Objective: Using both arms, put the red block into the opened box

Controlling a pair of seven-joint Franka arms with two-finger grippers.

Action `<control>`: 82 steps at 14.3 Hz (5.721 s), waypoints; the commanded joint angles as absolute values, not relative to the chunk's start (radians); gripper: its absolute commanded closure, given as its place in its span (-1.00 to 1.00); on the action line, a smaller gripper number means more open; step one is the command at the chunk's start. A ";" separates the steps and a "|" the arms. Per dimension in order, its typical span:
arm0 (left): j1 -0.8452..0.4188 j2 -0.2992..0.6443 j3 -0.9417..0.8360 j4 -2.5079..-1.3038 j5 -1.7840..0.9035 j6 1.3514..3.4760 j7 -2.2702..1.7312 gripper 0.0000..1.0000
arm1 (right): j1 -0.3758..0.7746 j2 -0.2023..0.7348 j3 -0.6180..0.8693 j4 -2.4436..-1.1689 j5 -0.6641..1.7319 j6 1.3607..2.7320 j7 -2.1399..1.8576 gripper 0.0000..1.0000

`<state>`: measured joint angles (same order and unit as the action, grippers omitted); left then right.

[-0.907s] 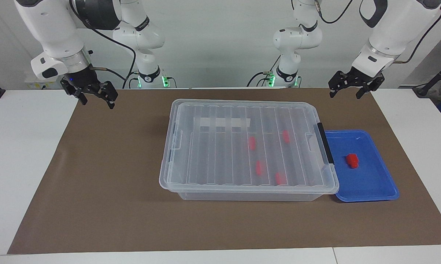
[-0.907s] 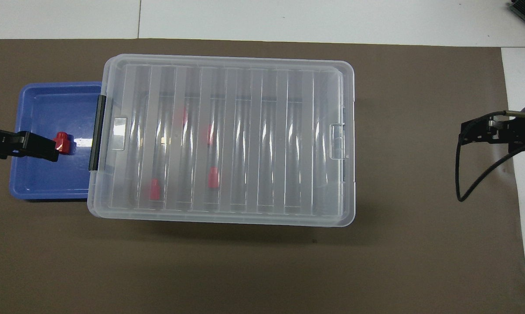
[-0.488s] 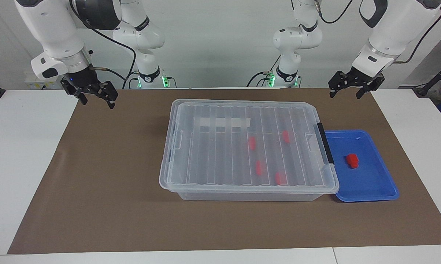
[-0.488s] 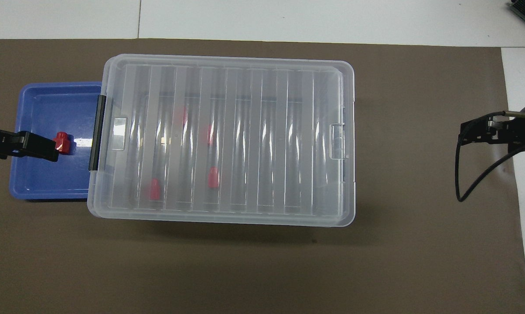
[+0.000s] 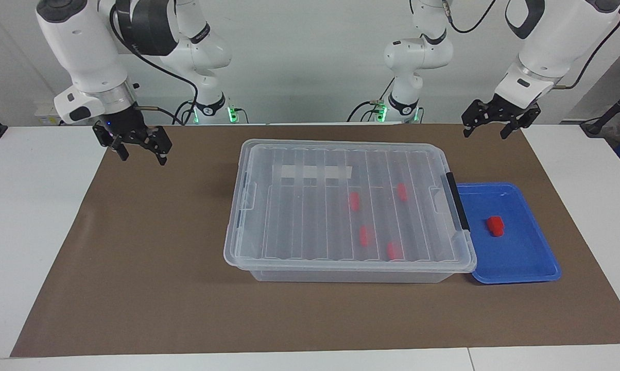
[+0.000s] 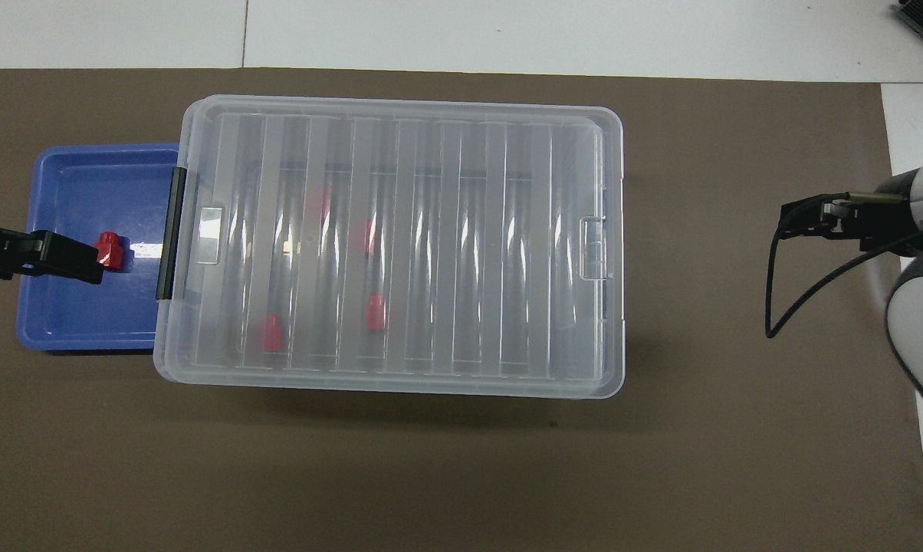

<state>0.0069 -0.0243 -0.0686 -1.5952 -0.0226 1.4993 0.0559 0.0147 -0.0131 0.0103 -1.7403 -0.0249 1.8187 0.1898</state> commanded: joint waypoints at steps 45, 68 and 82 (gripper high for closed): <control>0.173 0.139 -0.063 -2.020 -0.006 2.387 0.146 -1.00 | -0.074 0.003 0.018 -2.000 -0.061 2.013 -0.273 -0.97; 0.238 0.299 -0.061 -2.075 -0.003 2.602 0.391 -0.22 | -0.005 -0.017 0.023 -1.680 -0.057 1.792 0.188 -1.00; 0.238 0.299 -0.060 -2.027 -0.003 2.538 0.396 1.00 | -0.023 -0.021 0.012 -1.582 -0.051 1.635 0.186 -1.00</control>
<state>0.2281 0.3030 -0.0559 -2.0545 -0.0170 2.5738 0.3937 -0.0152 -0.0255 0.0108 -1.5917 -0.0451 1.6476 0.1720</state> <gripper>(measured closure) 0.656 0.000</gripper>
